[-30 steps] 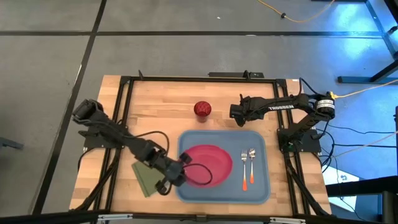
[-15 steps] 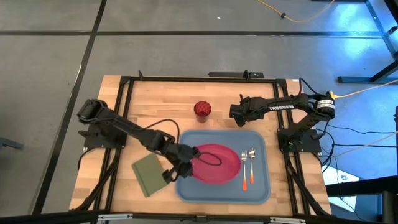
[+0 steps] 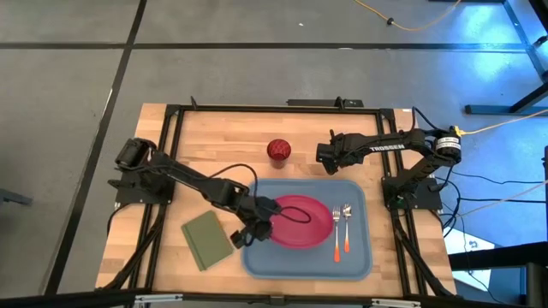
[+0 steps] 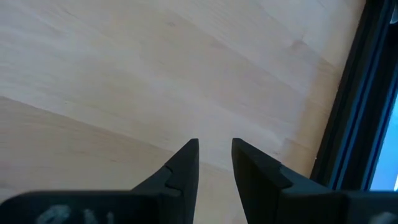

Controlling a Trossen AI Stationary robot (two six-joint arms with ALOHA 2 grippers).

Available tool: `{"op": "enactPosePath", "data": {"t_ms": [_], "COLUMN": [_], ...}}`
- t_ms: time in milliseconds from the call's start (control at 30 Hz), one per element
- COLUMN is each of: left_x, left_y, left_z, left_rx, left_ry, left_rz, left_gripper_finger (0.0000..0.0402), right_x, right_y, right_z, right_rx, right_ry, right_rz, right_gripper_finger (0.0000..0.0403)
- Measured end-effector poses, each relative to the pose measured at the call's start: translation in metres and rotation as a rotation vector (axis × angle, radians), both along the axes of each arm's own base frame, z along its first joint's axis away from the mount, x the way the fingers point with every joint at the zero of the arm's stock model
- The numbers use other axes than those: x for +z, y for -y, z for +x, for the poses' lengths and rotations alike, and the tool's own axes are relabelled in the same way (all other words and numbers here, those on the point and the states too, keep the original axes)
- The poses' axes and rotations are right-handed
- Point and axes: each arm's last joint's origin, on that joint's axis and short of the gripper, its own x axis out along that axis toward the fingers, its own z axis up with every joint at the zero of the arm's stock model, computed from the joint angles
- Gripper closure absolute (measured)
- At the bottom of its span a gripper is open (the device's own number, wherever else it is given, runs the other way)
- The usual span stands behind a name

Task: Pick and place plate/cup/fork/spoon on tray
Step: Put the pink plate on the blue serving tray to the left of the orange fork

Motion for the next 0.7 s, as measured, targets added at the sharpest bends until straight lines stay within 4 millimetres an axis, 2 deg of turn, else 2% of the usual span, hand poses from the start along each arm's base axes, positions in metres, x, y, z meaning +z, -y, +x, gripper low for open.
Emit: {"op": "enactPosePath", "data": {"t_ms": [100,400,700], "left_x": [0.0013,0.0016,0.0016], "left_y": [0.0005,0.0036,0.0034], "left_z": [0.0007,0.0000,0.0001], "left_rx": [0.005,0.027,0.028], "left_ry": [0.011,0.000,0.000], "left_rz": [-0.010,-0.030,-0.029], "left_gripper_finger": [0.0397,0.0348,0.0340], "right_x": [-0.0001,-0.0002,-0.0002], "right_y": [-0.0002,-0.0005,-0.0005], "right_z": [0.0001,0.0001,0.0001], "right_rx": [0.000,-0.001,0.000], "right_ry": [0.001,0.003,0.003], "right_rz": [0.006,0.017,0.016], "right_gripper_finger": [0.0302,0.0302,0.0302]}}
